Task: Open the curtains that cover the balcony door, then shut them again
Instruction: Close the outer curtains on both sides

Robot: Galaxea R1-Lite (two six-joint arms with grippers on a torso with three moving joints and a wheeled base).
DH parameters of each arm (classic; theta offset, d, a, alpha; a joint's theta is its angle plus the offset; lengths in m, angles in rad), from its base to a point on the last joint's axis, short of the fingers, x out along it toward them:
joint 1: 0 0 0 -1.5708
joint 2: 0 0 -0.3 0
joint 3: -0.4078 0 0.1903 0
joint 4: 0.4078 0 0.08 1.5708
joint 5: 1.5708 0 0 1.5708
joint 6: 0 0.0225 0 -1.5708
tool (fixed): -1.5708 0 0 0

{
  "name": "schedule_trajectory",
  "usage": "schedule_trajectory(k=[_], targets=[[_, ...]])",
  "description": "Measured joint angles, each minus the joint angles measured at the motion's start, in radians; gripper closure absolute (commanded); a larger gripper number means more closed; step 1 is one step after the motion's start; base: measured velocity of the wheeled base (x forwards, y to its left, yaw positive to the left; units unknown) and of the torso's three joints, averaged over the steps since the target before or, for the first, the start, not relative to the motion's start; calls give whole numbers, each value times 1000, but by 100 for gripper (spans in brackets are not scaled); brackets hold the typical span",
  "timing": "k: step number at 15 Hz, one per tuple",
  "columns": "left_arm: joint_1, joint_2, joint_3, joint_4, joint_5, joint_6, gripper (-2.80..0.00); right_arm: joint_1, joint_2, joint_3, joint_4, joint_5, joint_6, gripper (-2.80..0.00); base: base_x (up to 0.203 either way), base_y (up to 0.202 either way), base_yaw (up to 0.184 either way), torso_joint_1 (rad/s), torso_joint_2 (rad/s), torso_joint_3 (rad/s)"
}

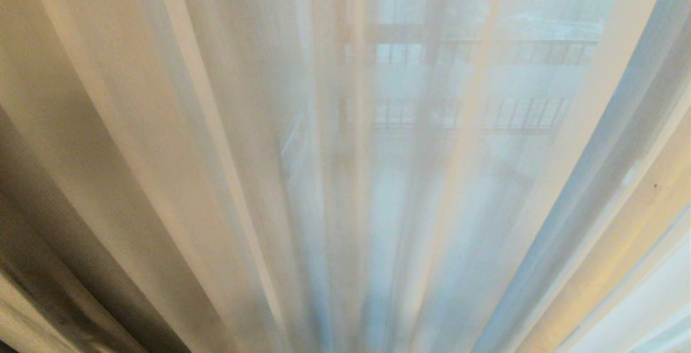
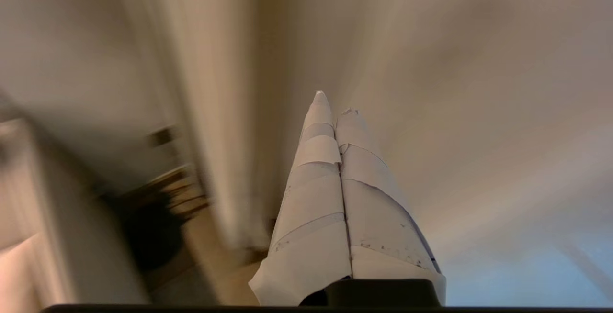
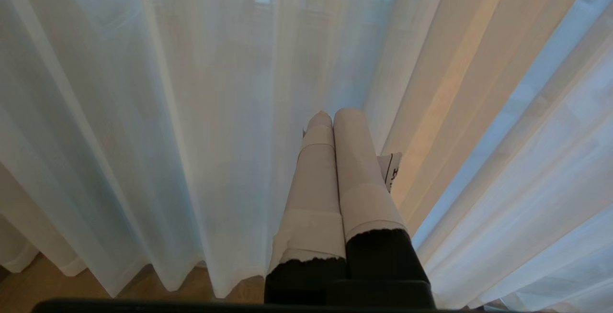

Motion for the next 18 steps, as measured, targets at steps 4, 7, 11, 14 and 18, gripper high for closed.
schedule_trajectory(k=[4,7,11,14,18], targets=[[217,34,-67,3,-1,13,0,0,0,0,0,1,0,0,0,0,0,0,0,0],[325,100,-190,-13,-2,44,0,0,0,0,0,1,0,0,0,0,0,0,0,0],[366,191,-335,-16,-14,56,0,0,0,0,0,0,0,0,0,0,0,0,0,0],[375,237,-398,-18,-53,81,0,0,0,0,0,0,0,0,0,0,0,0,0,0],[376,277,-432,-19,-55,92,0,0,0,0,0,0,0,0,0,0,0,0,0,0]])
